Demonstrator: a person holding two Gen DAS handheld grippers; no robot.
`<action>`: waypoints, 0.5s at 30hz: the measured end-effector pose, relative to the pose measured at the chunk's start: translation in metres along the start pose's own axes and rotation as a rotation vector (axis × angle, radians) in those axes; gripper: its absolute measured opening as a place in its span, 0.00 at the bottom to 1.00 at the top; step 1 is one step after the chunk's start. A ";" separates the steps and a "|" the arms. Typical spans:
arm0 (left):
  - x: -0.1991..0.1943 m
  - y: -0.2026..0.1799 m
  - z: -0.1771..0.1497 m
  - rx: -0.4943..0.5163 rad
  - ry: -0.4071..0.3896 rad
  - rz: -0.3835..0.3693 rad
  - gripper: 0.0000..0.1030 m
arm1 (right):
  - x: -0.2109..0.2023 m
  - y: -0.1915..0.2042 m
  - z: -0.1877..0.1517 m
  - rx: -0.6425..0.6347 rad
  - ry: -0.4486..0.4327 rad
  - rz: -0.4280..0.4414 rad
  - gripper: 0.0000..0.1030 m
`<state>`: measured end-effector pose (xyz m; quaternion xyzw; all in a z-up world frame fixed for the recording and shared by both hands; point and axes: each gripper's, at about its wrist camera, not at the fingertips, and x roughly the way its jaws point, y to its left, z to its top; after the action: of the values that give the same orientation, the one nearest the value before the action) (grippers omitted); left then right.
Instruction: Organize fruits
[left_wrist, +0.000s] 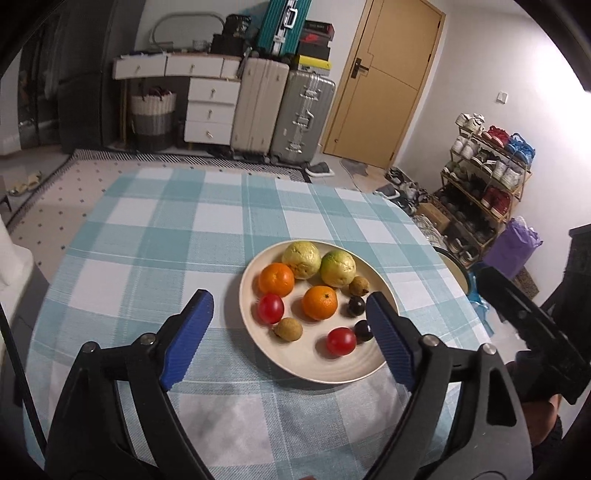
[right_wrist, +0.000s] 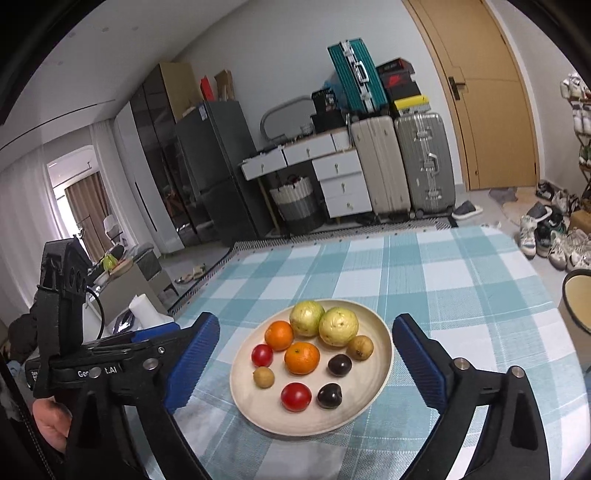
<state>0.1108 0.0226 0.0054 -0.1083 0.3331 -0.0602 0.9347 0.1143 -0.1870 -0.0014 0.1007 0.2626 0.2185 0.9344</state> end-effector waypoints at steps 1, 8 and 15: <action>-0.004 -0.001 -0.001 0.004 -0.010 0.009 0.82 | -0.004 0.002 0.000 -0.002 -0.012 0.001 0.97; -0.035 -0.007 -0.011 0.033 -0.110 0.076 0.98 | -0.027 0.019 -0.007 -0.044 -0.088 -0.009 1.00; -0.062 -0.013 -0.018 0.077 -0.198 0.135 0.99 | -0.044 0.037 -0.019 -0.100 -0.145 -0.026 1.00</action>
<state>0.0508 0.0187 0.0323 -0.0552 0.2429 0.0013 0.9685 0.0569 -0.1732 0.0133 0.0661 0.1845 0.2112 0.9576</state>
